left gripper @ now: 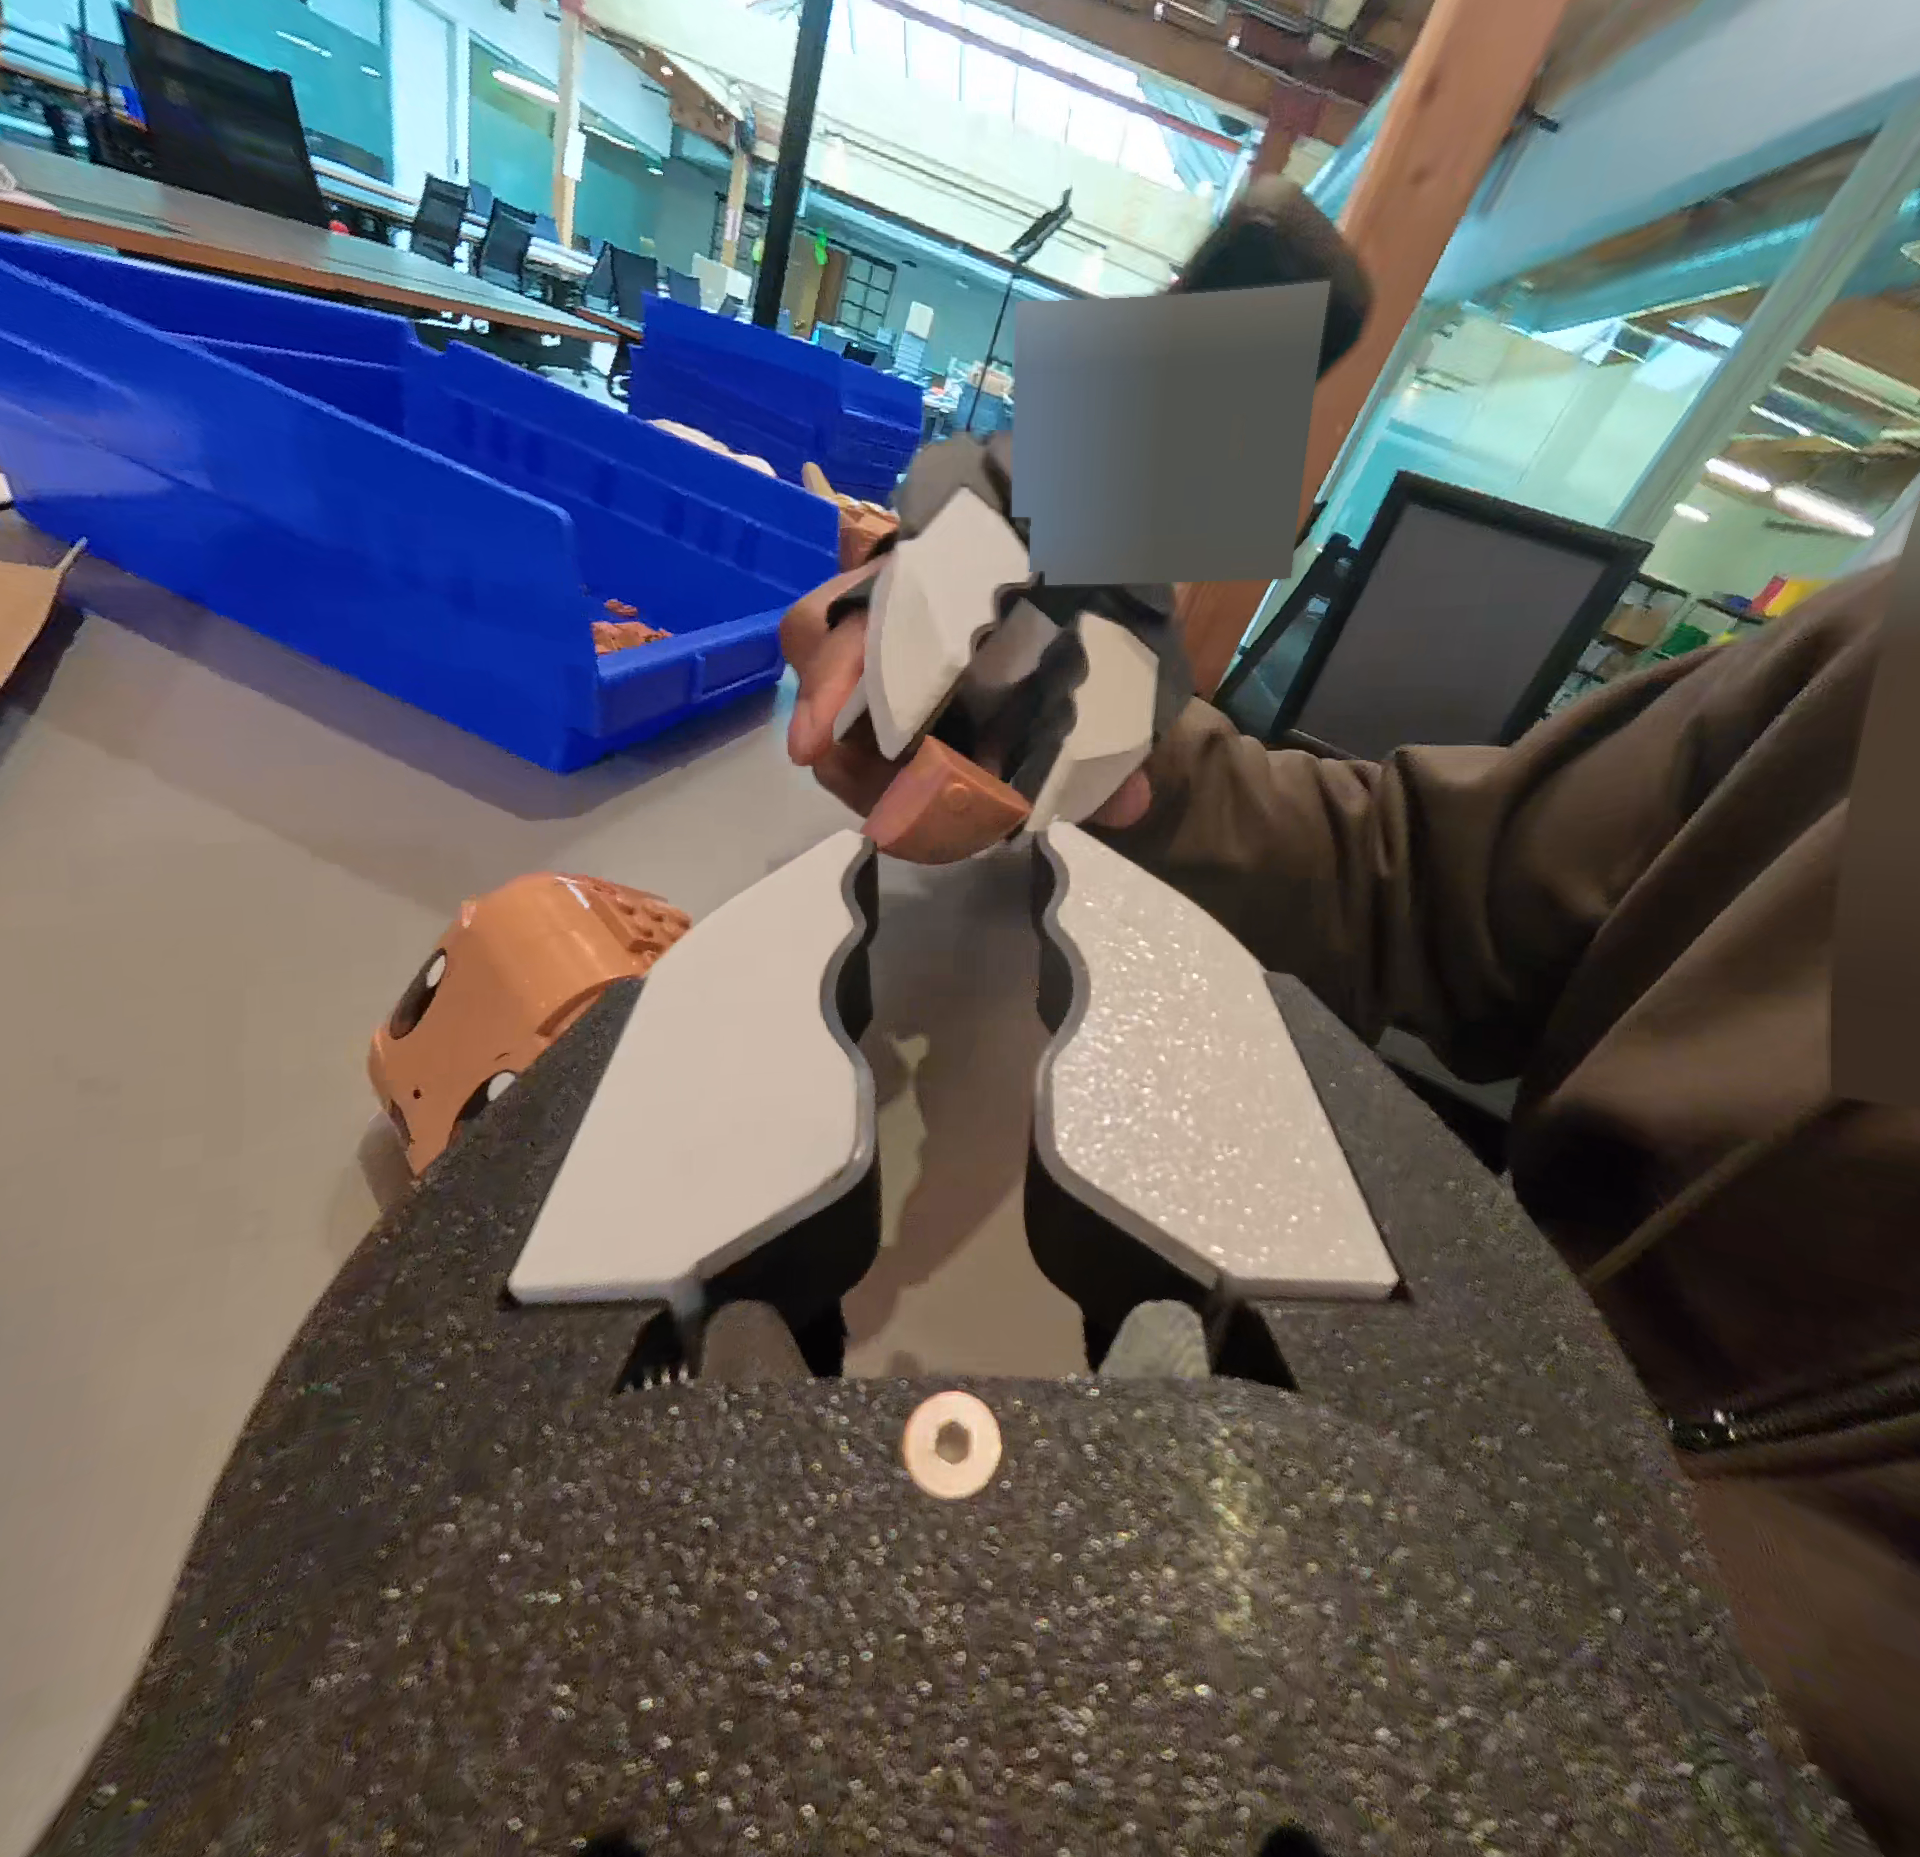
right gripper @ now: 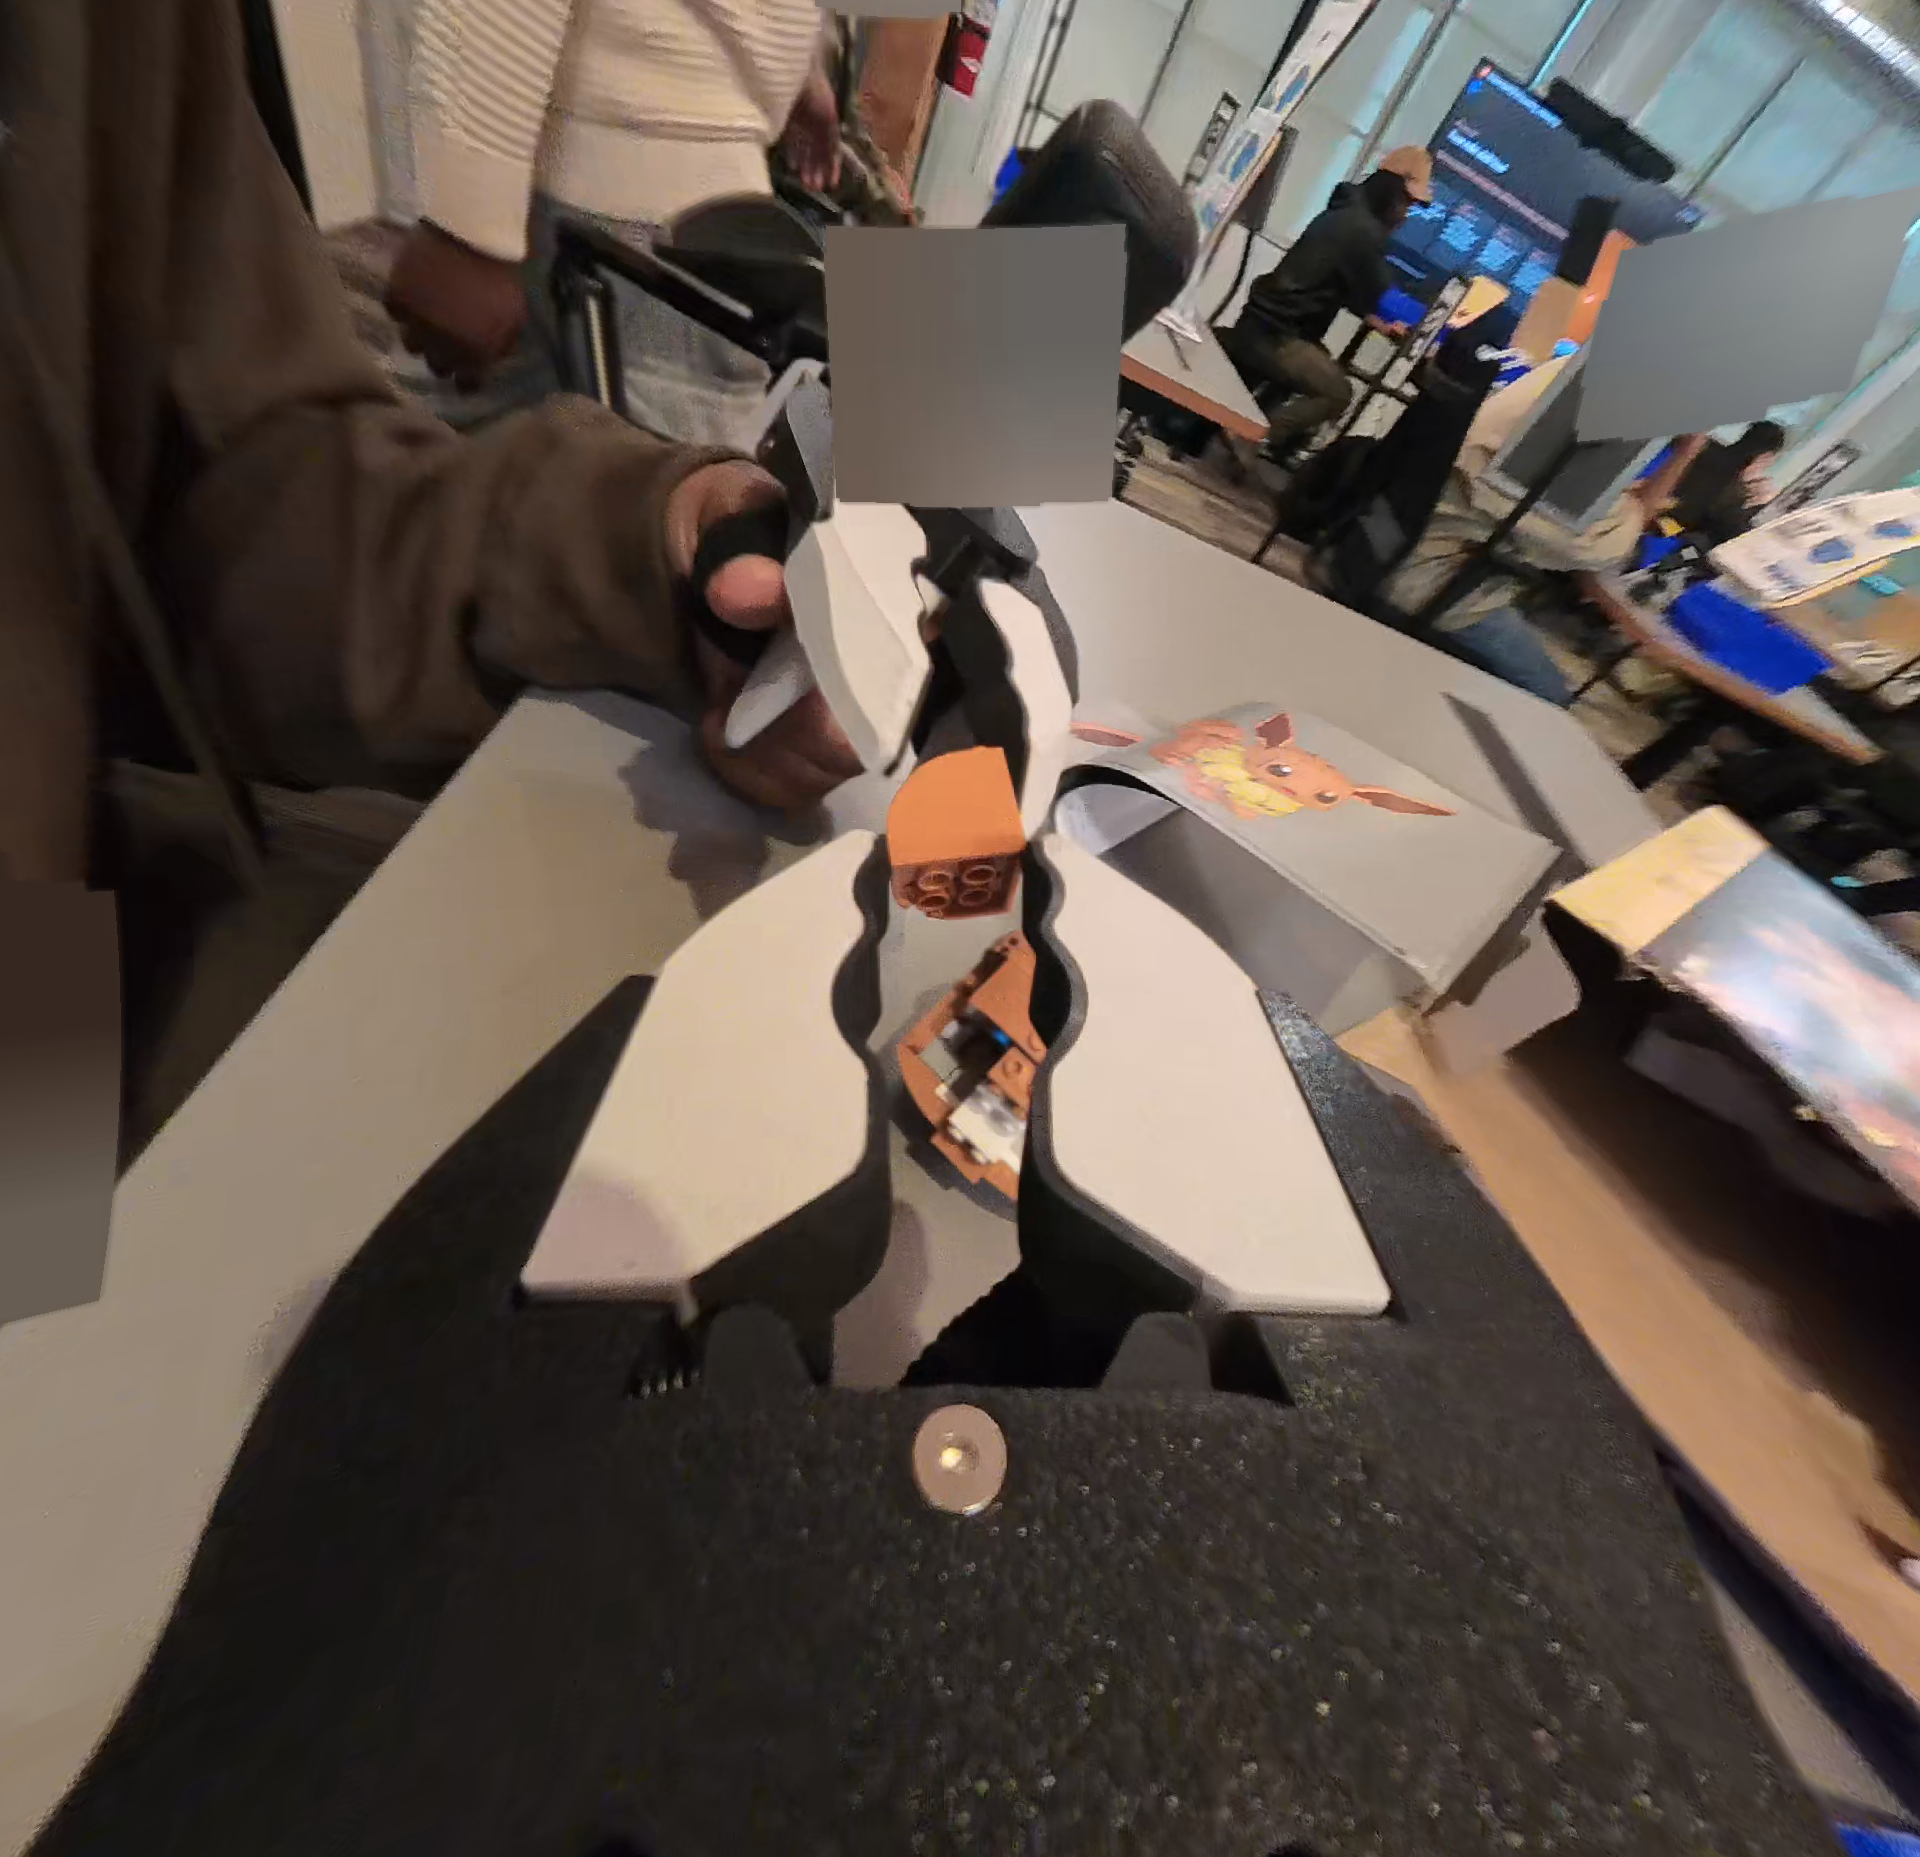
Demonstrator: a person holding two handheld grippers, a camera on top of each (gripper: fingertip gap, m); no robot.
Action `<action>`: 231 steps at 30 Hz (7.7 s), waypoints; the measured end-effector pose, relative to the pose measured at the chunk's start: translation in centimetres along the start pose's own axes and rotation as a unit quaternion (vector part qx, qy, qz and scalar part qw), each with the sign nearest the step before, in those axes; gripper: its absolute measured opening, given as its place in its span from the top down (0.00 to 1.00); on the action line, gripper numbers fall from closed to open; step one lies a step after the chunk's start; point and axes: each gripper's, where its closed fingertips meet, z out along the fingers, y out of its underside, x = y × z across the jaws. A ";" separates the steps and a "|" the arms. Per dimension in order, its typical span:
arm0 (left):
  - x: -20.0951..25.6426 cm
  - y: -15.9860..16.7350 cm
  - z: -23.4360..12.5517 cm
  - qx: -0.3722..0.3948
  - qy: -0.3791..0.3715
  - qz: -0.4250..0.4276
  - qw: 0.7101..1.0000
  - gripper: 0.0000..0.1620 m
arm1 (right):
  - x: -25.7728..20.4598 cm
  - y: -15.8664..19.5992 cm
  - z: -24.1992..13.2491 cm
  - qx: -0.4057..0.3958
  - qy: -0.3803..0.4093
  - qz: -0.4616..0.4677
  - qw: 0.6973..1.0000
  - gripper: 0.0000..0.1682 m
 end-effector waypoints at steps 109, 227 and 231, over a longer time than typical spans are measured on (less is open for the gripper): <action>-0.5 0.0 1.2 0.029 0.024 -0.130 0.991 0.81 | -0.2 -0.2 1.0 -0.014 0.099 -0.179 0.979 0.86; 0.0 0.2 1.4 0.026 0.066 -0.179 0.981 0.87 | 1.2 0.1 1.2 -0.067 0.212 -0.339 0.914 0.80; -0.1 0.3 1.5 0.023 0.057 -0.179 0.982 0.87 | 1.1 0.5 1.2 -0.099 0.220 -0.389 0.889 0.87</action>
